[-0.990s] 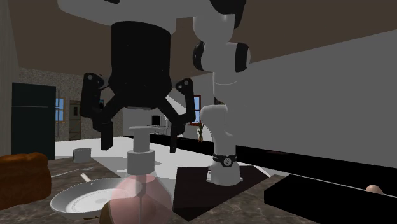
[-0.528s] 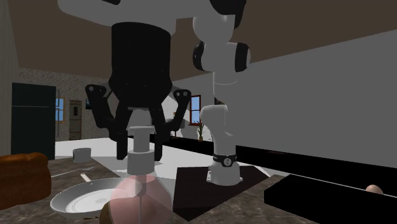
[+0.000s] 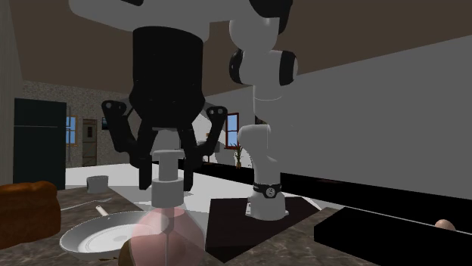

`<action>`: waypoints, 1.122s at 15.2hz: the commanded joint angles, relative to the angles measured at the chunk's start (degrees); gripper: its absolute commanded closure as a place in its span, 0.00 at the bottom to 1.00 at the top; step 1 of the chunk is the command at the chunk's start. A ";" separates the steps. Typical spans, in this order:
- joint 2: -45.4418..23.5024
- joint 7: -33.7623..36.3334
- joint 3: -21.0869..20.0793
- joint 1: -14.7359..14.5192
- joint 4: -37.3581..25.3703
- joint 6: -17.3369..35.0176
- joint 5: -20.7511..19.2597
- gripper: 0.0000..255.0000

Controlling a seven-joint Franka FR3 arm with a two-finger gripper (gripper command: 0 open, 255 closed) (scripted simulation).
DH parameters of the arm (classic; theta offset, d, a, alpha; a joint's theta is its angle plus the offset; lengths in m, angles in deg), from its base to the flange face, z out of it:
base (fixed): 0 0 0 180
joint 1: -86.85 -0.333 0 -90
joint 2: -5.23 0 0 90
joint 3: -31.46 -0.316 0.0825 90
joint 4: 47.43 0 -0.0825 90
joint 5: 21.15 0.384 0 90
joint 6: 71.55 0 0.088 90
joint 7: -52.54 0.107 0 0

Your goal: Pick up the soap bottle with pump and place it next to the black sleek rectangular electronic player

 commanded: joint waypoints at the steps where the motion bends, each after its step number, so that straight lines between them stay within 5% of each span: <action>1: 0.01 -0.03 0.03 0.05 -0.76 -0.74 -0.02 1.00; 17: -3.84 -0.70 0.01 1.82 -19.65 -15.69 0.61 1.00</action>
